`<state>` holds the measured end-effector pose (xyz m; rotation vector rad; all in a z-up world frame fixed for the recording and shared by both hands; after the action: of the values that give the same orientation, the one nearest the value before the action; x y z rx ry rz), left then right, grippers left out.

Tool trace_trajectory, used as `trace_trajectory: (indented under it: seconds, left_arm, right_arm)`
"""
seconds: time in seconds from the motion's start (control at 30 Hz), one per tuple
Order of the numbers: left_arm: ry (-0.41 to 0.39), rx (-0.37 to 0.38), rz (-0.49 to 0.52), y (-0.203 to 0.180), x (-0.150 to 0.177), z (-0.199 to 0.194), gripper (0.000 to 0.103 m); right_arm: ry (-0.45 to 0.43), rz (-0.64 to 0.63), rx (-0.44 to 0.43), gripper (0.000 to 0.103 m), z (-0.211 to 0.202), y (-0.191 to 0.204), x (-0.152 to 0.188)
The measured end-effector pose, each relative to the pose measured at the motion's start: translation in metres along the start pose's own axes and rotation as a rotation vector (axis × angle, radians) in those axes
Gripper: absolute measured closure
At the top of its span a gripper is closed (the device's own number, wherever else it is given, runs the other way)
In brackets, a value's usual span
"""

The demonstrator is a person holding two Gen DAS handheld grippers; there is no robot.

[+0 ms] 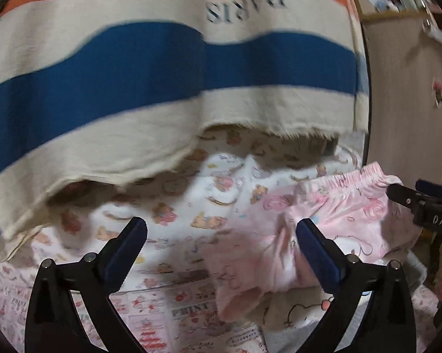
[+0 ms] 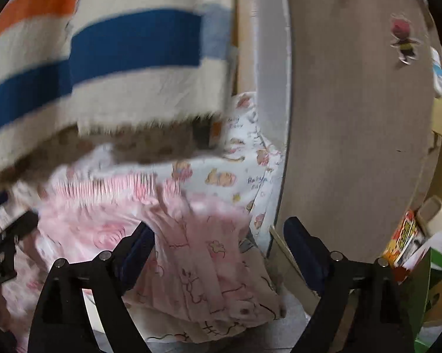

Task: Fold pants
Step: 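Lift the folded pink pants with both tools and carry them onto the Hello Kitty garment, then open both tools and release the pink pants on the garment stack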

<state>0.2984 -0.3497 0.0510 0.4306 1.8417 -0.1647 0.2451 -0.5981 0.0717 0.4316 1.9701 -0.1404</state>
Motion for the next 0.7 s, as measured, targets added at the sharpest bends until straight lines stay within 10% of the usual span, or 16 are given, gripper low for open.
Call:
trace_trajectory:
  seconds: [0.7]
  left_arm:
    - [-0.199, 0.016, 0.039, 0.08, 0.031, -0.147, 0.001]
  right_arm:
    - [-0.219, -0.062, -0.212, 0.001, -0.132, 0.111, 0.045]
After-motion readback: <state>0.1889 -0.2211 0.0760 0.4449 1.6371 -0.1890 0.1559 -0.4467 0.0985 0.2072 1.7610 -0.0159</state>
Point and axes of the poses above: each gripper's, at about its wrist camera, not at the fingertips, and z roughly the way its jaws point, y to its left, x to its underside, the point moved 6 cm from there along z, roughly the way its jaws point, and after that the axes turned 4 degrees about z, right-handed, at the moved point
